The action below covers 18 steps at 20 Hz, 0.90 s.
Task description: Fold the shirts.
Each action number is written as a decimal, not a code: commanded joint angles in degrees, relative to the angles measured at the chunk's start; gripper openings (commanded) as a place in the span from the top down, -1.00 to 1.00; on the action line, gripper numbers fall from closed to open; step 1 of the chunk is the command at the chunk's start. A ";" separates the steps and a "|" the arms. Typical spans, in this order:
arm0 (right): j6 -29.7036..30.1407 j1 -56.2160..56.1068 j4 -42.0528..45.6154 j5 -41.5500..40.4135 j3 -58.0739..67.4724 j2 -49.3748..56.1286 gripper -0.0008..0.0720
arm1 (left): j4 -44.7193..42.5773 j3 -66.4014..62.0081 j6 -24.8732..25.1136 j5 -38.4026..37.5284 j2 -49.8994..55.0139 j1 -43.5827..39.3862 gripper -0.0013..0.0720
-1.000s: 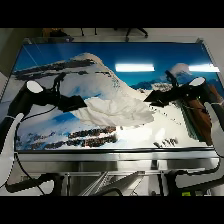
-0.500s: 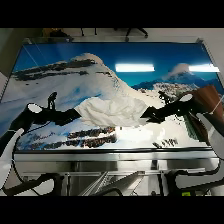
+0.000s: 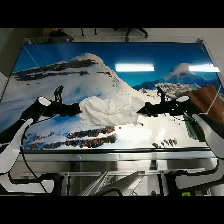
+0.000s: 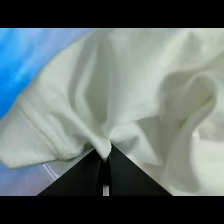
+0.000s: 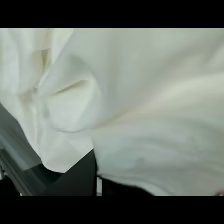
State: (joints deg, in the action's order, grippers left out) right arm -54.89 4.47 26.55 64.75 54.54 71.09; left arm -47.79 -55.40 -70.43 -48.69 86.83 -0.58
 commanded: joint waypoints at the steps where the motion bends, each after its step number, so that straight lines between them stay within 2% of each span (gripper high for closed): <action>1: 1.16 2.47 -3.39 4.15 1.49 -5.38 0.93 | -0.66 -5.18 -0.11 -4.94 -1.88 1.05 0.94; 3: 1.70 5.99 -8.63 7.37 5.68 -10.38 0.93 | -0.39 -10.38 -0.42 -8.76 -8.00 2.80 0.94; 6: 2.71 13.86 -24.57 13.27 19.74 -16.39 0.93 | -0.07 -24.00 -2.27 -12.31 -19.67 5.27 0.94; 8: 3.32 18.05 -33.68 13.70 31.54 -18.82 0.93 | -0.09 -36.35 -3.39 -12.37 -26.27 5.73 0.94; 10: 3.30 20.28 -37.33 11.91 43.93 -20.24 0.93 | -0.20 -50.23 -3.80 -12.28 -30.82 5.60 0.94; 14: 1.33 24.15 -32.94 4.79 64.48 -22.38 0.93 | -6.99 -68.11 -6.75 -11.80 -36.72 5.62 0.94; 16: -1.07 25.18 -26.51 4.70 67.47 -24.48 0.93 | -10.23 -66.95 -6.75 -11.37 -41.20 5.62 0.94; 18: -3.21 25.81 -20.98 7.02 66.23 -25.81 0.93 | -12.76 -60.37 -6.14 -11.10 -45.42 5.62 0.94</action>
State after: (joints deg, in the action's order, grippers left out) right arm -54.81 28.69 -1.61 71.68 117.10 47.29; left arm -55.35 -117.62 -76.29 -60.25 46.94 4.99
